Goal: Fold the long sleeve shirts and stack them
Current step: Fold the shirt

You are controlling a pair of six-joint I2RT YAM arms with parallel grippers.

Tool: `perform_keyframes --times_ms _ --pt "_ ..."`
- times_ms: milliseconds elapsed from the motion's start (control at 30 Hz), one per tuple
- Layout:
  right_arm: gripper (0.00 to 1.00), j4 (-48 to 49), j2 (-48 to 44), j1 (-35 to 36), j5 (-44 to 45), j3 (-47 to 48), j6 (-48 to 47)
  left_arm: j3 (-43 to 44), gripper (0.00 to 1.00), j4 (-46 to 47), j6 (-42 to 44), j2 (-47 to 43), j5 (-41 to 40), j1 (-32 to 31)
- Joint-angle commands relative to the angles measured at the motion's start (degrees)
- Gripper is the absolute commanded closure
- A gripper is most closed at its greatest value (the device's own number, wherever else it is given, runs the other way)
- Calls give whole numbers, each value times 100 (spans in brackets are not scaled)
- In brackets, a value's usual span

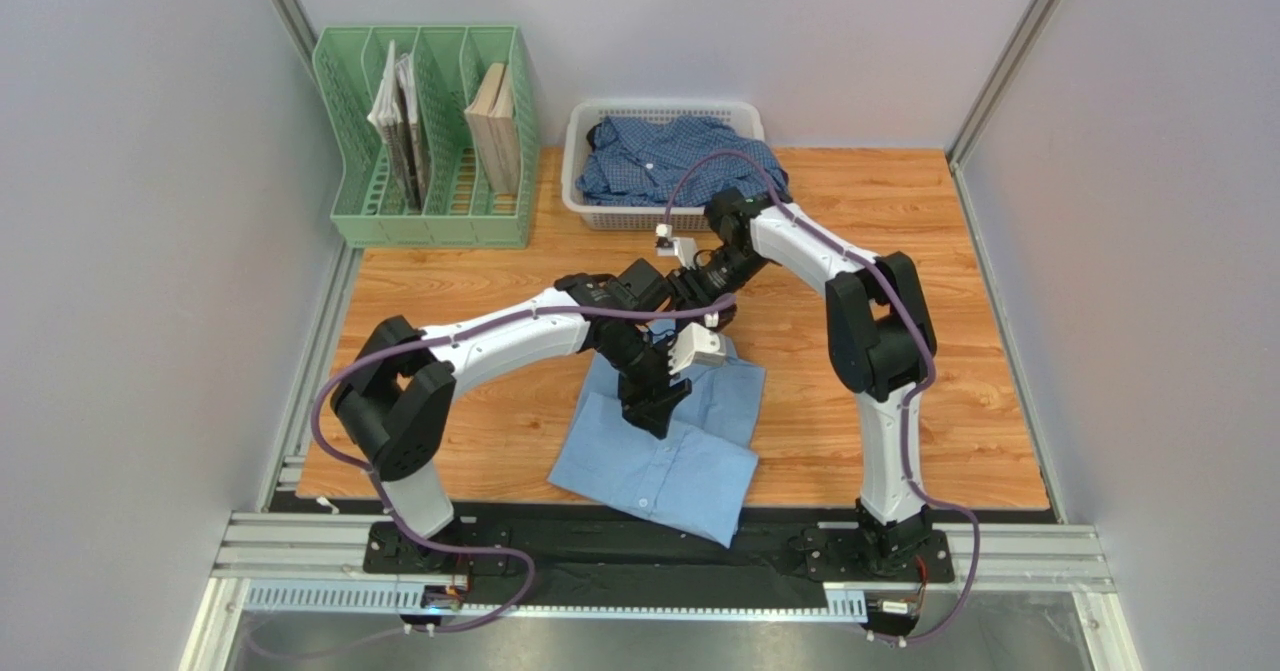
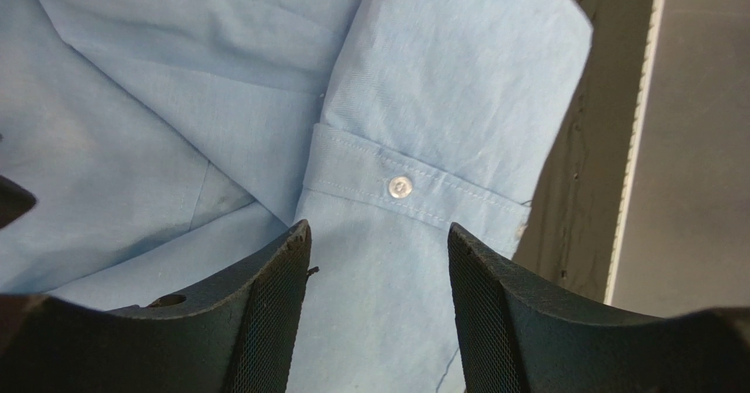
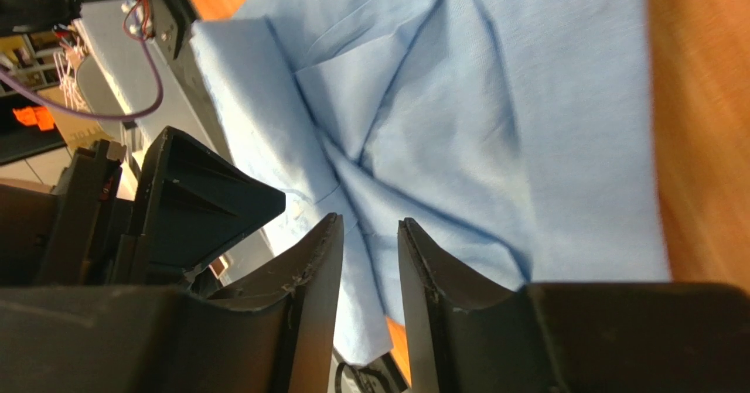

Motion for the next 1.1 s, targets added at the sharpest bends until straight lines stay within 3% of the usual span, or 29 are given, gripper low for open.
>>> perform_keyframes --times_ms 0,300,500,767,1067 --pt "67 802 338 -86 132 -41 555 -150 35 165 528 233 -180 17" --pt "69 1226 873 -78 211 -191 723 -106 44 191 758 594 -391 35" --pt "70 1226 962 -78 264 -349 565 43 35 244 652 479 -453 167" --pt "71 1217 953 -78 290 -446 486 289 32 7 766 901 -313 167" --pt "71 1200 962 -78 308 -464 433 368 69 -459 881 858 -40 176"
